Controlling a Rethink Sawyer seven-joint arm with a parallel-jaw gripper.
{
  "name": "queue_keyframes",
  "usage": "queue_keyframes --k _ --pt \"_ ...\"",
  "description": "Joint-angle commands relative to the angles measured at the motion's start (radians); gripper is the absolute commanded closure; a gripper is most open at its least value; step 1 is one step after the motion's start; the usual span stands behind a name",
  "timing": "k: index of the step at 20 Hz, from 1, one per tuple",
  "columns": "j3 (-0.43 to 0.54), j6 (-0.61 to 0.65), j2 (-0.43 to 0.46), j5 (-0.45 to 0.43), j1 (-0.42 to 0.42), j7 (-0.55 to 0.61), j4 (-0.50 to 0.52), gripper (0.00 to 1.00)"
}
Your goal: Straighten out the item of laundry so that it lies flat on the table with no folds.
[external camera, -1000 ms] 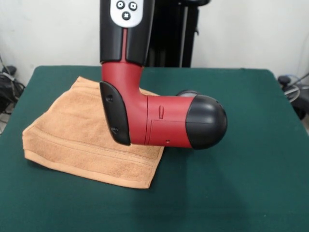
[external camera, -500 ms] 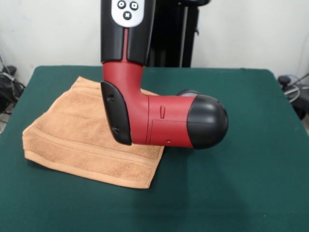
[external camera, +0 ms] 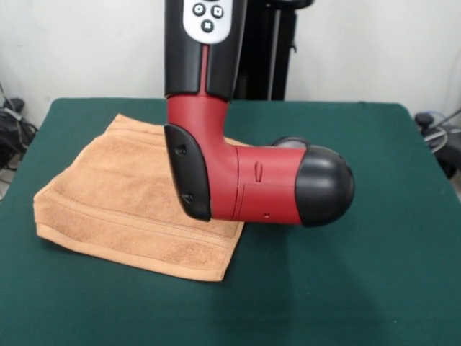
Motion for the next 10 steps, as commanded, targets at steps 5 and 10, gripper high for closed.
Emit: queue_keyframes --k 5,10 --pt "-0.028 0.082 0.06 0.018 0.013 0.225 -0.084 0.0" --pt "-0.032 0.108 0.057 0.032 0.012 0.227 -0.084 0.0"
